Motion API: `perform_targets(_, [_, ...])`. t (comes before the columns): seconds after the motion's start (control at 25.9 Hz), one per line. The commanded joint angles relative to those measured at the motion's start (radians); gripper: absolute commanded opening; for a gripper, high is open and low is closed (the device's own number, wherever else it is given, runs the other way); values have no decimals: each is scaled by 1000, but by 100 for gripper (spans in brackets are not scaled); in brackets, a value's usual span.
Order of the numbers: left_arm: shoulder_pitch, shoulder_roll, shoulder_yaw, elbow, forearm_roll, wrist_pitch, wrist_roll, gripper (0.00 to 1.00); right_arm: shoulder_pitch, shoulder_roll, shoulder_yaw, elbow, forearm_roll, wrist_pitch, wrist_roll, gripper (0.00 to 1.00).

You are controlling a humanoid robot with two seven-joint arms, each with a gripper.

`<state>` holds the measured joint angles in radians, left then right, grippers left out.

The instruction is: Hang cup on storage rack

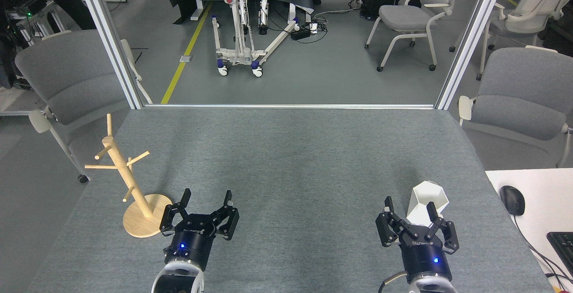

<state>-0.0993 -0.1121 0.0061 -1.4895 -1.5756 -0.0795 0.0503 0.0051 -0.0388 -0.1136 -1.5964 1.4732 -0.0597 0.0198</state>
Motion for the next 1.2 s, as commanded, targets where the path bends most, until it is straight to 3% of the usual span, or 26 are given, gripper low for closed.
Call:
perform_targets(0.0, [7, 0, 0, -2, 0, -2, 3, 99, -5, -4, 3, -2, -4, -6, 3, 99])
perform_targets(0.74, [20, -4, 2, -43, 2, 1, 19, 99, -4, -20, -27, 1, -2, 1, 2, 99])
perform_targets(0.93, [20, -4, 0, -41, 2, -2, 17, 99, 4, -107, -130, 49, -17, -40, 0, 99])
perform_targets(1.16, [20, -3, 0, -43, 2, -10, 19, 99, -11, -191, -170, 193, -45, -124, 0, 99])
